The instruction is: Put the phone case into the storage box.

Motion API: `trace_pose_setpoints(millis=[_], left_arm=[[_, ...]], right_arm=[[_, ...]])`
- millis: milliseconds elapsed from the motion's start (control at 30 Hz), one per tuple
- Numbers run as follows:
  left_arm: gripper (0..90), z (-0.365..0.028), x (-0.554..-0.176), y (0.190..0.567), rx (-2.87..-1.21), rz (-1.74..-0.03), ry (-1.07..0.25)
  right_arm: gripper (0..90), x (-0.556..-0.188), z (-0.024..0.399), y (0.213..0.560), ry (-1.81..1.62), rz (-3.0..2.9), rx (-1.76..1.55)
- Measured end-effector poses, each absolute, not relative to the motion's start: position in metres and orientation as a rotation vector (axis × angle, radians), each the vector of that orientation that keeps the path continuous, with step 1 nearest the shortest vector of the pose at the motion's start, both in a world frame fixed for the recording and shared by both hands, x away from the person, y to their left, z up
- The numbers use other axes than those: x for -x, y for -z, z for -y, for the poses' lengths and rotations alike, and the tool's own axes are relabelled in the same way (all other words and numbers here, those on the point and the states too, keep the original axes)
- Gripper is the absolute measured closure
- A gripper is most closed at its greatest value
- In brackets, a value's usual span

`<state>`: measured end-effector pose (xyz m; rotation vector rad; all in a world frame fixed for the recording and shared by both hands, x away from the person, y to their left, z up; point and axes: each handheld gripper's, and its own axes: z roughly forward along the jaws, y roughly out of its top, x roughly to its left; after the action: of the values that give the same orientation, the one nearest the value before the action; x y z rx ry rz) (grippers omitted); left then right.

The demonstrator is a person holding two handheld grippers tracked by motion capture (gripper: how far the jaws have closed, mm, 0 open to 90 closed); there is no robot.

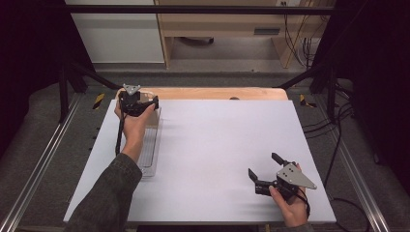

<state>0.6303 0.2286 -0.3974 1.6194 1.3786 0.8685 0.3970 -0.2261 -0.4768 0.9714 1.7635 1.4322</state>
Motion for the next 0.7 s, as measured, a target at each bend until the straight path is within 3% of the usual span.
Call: trace_pose_setpoints(millis=[700], left_arm=[[5.5,-0.2305,-0.6324,0.3996,-1.616,-1.345,-0.838]], right_arm=[[2.4,-0.3968,0.2259,0.4768,-1.434,-1.769,-0.970]])
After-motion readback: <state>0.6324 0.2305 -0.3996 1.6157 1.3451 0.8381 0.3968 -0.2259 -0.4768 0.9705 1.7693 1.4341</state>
